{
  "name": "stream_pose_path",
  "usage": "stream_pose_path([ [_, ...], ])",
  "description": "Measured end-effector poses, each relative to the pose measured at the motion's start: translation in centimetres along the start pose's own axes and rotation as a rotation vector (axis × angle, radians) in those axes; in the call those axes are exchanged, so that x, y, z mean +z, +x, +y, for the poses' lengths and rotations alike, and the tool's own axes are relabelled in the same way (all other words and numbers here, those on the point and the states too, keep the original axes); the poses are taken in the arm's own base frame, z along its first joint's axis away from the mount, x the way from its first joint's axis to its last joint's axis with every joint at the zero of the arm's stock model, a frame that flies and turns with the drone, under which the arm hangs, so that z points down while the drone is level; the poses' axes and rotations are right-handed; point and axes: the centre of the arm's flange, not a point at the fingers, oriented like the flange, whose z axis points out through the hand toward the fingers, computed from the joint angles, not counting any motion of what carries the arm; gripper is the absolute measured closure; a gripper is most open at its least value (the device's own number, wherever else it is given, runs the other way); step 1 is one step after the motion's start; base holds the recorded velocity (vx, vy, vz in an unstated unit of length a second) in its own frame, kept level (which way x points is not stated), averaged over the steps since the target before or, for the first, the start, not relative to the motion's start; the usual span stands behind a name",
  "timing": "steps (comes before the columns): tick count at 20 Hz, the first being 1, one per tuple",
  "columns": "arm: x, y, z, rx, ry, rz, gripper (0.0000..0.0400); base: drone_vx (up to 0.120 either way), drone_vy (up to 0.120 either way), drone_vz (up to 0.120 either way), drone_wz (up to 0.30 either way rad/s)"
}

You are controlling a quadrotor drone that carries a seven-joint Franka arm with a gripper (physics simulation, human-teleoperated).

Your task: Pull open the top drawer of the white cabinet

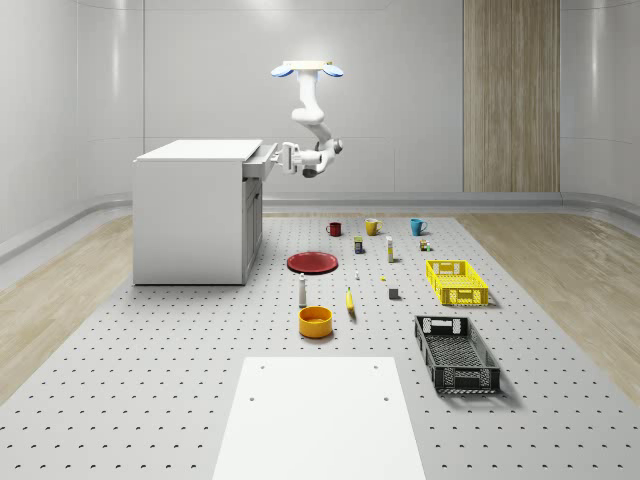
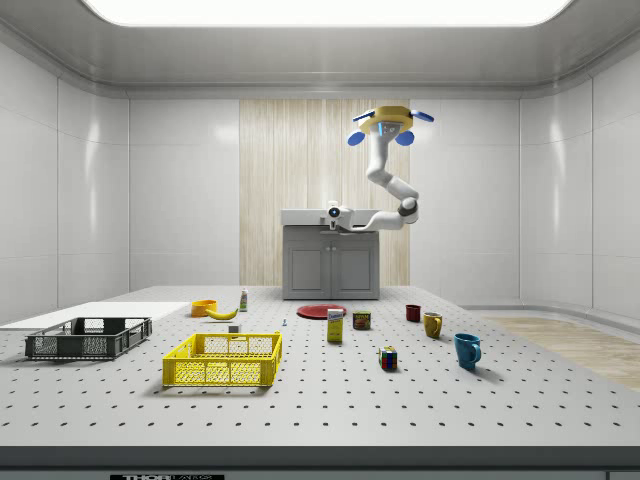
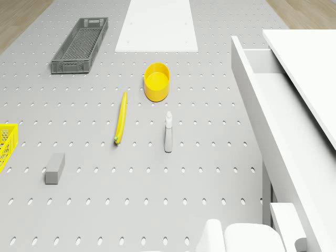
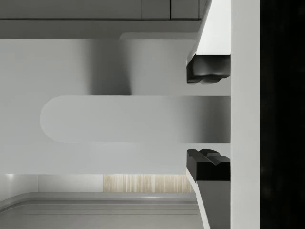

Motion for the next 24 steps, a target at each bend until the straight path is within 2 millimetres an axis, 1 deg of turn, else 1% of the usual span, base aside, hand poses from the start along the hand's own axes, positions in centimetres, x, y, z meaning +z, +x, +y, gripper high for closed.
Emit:
stream_pose_path([
  [3, 0.1, 0.0, 0.0, 0.0, 0.0, 0.0, 0.0263, 0.0, 0.0, 0.0, 0.0],
  [7, 0.2, 0.0, 0.0, 0.002, 0.0, 0.0, 0.0283, 0.0, 0.0, 0.0, 0.0],
  [8, 0.2, 0.0, 0.0, 0.003, 0.0, 0.0, 0.0285, 0.0, 0.0, 0.0, 0.0],
  [9, 0.2, -0.2, -0.1, 0.011, -0.004, 0.004, 0.0274, 0.0, 0.0, 0.0, 0.0],
  [15, -0.6, 0.0, 0.0, 0.006, -0.003, 0.002, 0.0283, 0.0, 0.0, 0.0, 0.0],
  [24, -2.9, 0.0, 0.0, 0.003, -0.002, 0.002, 0.0286, 0.0, 0.0, 0.0, 0.0],
])
